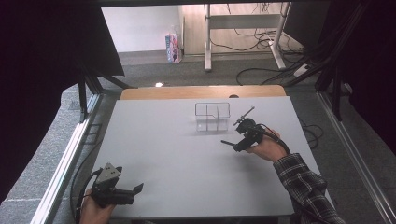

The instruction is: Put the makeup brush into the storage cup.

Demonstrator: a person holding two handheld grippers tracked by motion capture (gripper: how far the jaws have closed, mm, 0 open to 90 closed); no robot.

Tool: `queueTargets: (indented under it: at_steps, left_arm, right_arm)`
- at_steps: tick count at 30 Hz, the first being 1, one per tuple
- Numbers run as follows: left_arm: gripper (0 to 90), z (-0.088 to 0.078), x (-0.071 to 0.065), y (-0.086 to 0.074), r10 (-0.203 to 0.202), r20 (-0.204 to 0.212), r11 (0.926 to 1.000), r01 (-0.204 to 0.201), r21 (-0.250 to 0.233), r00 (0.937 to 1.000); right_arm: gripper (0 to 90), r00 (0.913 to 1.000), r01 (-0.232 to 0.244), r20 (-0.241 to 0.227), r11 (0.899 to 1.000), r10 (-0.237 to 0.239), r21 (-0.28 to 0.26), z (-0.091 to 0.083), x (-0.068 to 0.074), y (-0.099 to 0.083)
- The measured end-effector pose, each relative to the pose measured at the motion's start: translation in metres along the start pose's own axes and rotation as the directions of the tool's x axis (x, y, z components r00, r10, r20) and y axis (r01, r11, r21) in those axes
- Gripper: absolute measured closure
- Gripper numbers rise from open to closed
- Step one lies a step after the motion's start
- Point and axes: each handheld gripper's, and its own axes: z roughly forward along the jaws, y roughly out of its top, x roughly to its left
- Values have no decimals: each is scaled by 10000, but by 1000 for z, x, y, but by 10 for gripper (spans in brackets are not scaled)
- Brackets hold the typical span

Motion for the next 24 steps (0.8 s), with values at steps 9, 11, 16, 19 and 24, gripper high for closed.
queueTargets:
  at_steps: [9,11,16,19,24]
  left_arm:
    - [2,0,0,0,0,-7,10000,0,-2,10000]
    - [2,0,0,0,-12,-8,10000,12,-4,10000]
    - [2,0,0,0,-23,-11,10000,23,-2,10000]
    - [2,0,0,0,-14,-15,10000,14,2,10000]
    - [2,0,0,0,-17,-14,10000,17,2,10000]
  right_arm:
    - [295,10000,-1,33,9999,0,128,4,-2,5]
    - [302,10000,-22,29,9998,21,198,7,-3,4]
    - [319,10000,-14,-16,9993,15,370,14,-5,0]
    - [332,10000,41,-85,9986,-36,522,18,-5,-3]
    - [347,9998,148,-120,9971,-140,746,24,-5,-5]
